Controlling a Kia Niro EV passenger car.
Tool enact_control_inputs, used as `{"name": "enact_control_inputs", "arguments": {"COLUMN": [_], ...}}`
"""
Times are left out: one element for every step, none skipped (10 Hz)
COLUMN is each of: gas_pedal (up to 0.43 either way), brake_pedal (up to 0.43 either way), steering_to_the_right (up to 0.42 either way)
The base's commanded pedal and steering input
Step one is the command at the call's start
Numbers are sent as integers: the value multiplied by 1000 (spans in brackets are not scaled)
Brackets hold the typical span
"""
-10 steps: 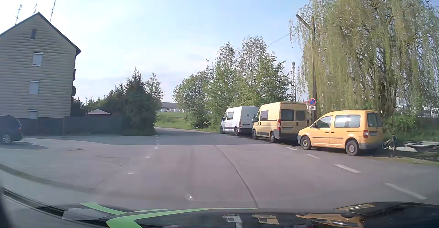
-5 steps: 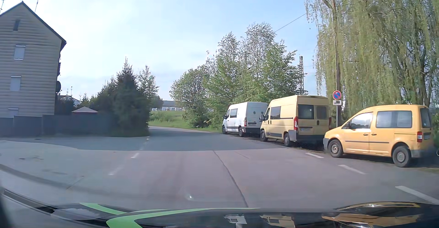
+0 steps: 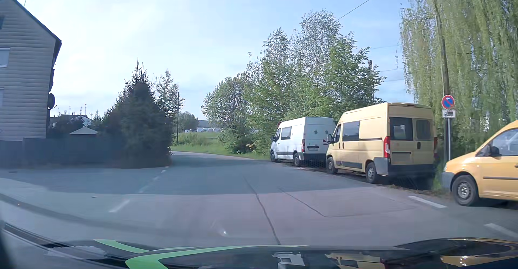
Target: Follow the waypoints while adhering to traffic rules and regulations
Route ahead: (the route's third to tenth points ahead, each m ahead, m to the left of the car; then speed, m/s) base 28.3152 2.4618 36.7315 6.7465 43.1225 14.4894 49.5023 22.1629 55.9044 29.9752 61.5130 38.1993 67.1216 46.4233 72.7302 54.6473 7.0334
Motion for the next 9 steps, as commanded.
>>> {"name": "enact_control_inputs", "arguments": {"gas_pedal": [0,0,0,0,0,0,0,0,0], "brake_pedal": [0,0,0,0,0,0,0,0,0], "steering_to_the_right": [-44,-45,-48,-50,-52,-54,-54,-52,-49]}}
